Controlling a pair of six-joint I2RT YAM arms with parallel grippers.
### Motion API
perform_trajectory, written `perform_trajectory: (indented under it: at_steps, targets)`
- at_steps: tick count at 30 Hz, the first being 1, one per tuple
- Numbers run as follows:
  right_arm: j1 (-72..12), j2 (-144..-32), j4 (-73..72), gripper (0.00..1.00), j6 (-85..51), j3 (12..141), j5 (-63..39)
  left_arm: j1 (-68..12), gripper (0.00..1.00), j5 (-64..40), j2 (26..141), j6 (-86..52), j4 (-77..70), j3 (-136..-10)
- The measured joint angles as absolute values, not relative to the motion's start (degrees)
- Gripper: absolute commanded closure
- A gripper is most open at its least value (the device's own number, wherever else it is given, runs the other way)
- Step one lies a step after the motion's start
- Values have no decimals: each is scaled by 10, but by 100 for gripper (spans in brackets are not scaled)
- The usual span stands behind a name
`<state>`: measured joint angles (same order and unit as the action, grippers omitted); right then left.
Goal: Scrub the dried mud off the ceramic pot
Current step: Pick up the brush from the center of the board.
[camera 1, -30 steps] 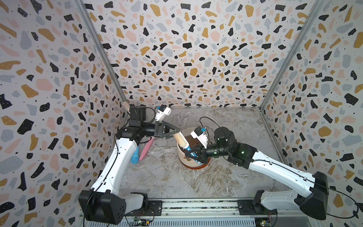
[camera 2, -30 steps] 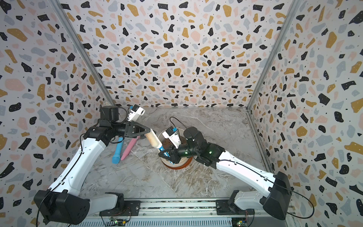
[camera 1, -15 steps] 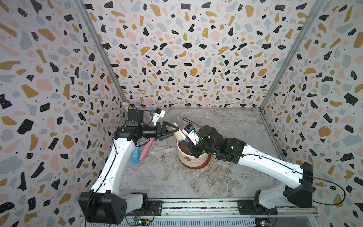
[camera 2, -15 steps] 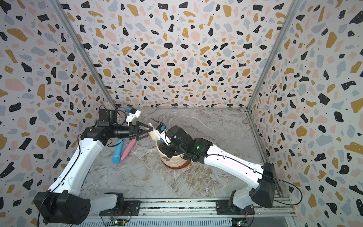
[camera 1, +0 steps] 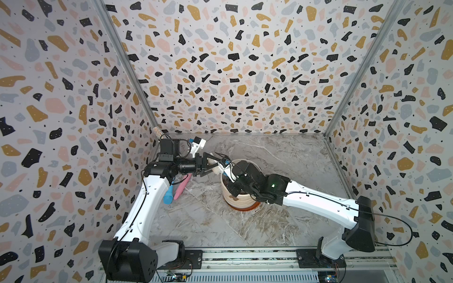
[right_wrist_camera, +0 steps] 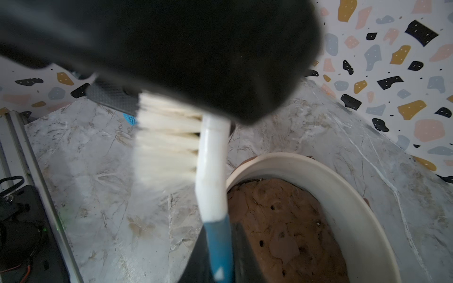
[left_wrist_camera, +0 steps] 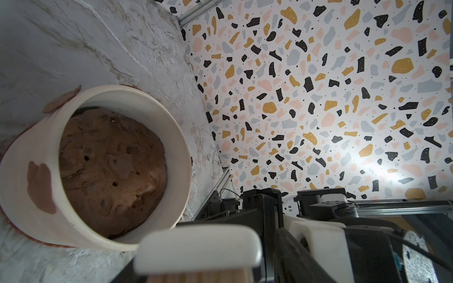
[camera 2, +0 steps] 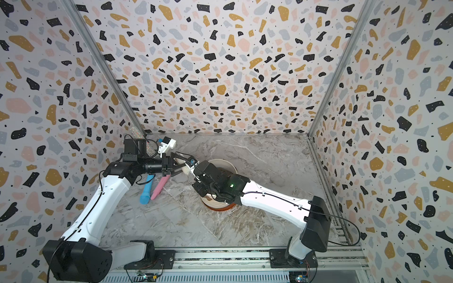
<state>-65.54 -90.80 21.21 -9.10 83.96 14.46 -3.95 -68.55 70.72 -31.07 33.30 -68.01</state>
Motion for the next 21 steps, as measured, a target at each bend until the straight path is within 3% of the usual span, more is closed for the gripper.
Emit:
perform_trajectory:
  at_steps: [5,8,11,13,17,21]
  targets:
    - [-660,-910,205,98,-94,845,155,-37,66,-679,708,-317,312,-673]
    - [-659,-903,202,76,-102,844,145,-35,72,-691,709,-317,292,-667]
    - [-659,-884,199,45,-119,834,120,-36,75,-719,709,-322,281,-666]
    - [-658,-864,200,32,-132,823,96,-36,77,-738,709,-323,277,-666]
    - [-632,-800,201,25,-165,787,-14,-36,81,-779,709,-310,278,-667]
    - [-550,-754,166,23,-248,749,-184,-36,82,-830,708,-269,296,-677]
